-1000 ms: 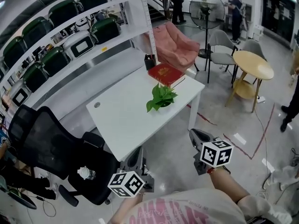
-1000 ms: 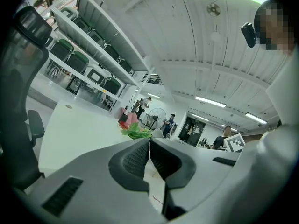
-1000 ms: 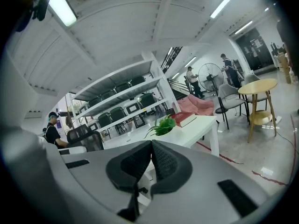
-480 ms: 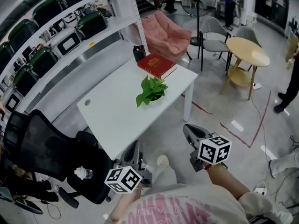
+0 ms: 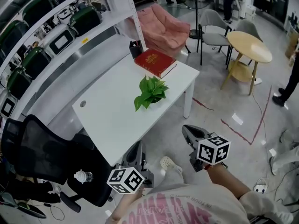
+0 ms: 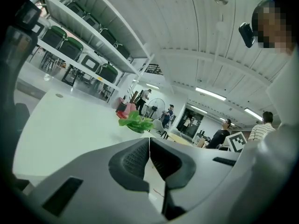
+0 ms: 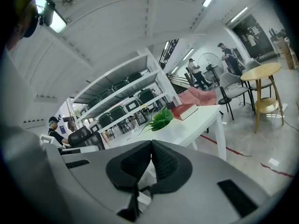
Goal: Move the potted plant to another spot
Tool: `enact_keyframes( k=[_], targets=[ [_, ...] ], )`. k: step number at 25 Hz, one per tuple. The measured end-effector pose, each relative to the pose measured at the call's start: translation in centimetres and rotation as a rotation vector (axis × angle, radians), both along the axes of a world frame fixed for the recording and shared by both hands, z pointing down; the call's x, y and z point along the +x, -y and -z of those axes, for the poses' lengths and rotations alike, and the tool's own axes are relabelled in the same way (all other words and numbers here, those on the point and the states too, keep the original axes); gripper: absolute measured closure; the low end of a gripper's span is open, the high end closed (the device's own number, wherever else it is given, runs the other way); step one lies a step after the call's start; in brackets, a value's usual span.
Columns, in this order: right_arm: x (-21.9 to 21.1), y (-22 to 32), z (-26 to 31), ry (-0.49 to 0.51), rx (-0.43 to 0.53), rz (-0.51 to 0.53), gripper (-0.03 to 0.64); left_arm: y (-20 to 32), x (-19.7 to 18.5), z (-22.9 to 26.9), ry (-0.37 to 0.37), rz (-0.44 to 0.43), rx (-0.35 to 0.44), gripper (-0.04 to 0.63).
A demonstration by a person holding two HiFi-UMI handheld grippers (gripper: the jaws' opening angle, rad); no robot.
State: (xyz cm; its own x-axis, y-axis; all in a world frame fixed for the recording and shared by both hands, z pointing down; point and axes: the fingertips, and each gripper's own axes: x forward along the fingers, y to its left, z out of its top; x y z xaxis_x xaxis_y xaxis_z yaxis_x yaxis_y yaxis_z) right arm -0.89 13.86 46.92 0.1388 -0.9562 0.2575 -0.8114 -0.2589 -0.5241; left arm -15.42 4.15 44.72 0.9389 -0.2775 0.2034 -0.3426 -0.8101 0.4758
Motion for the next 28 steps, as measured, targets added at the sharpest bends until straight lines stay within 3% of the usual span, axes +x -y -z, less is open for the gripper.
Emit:
enact_keyframes(
  k=[13,17,21,22,23,24,28],
  targets=[
    [6.8,10.4,-3.1,0.019,0.020,0.056,0.604,9.9,7.0,-4.7,0.041,0.014,-0.047,0.571],
    [8.1,12.9,-4.6,0.015,0.029,0.080,0.604,12.1,7.6,-6.8,0.066,0.035,-0.068,0.571],
    [8.8,14.8,-6.3,-0.034,0.018,0.116,0.603,13.4,7.1,-9.2,0.132,0.045,-0.035,0.571],
    [8.9,15.3,-6.7,-0.058,0.009,0.131,0.564,13.7,7.0,-9.8,0.143,0.049,-0.036,0.571],
    [8.8,15.7,-7.2,-0.079,0.000,0.149,0.424,14.0,6.8,-10.3,0.151,0.054,-0.043,0.571],
    [8.8,16.1,-7.5,-0.098,-0.006,0.167,0.377,14.1,6.6,-10.9,0.156,0.059,-0.052,0.571],
    [9.2,17.7,-8.2,-0.163,0.015,0.190,0.285,14.8,6.6,-12.8,0.166,0.067,-0.075,0.571]
  ],
)
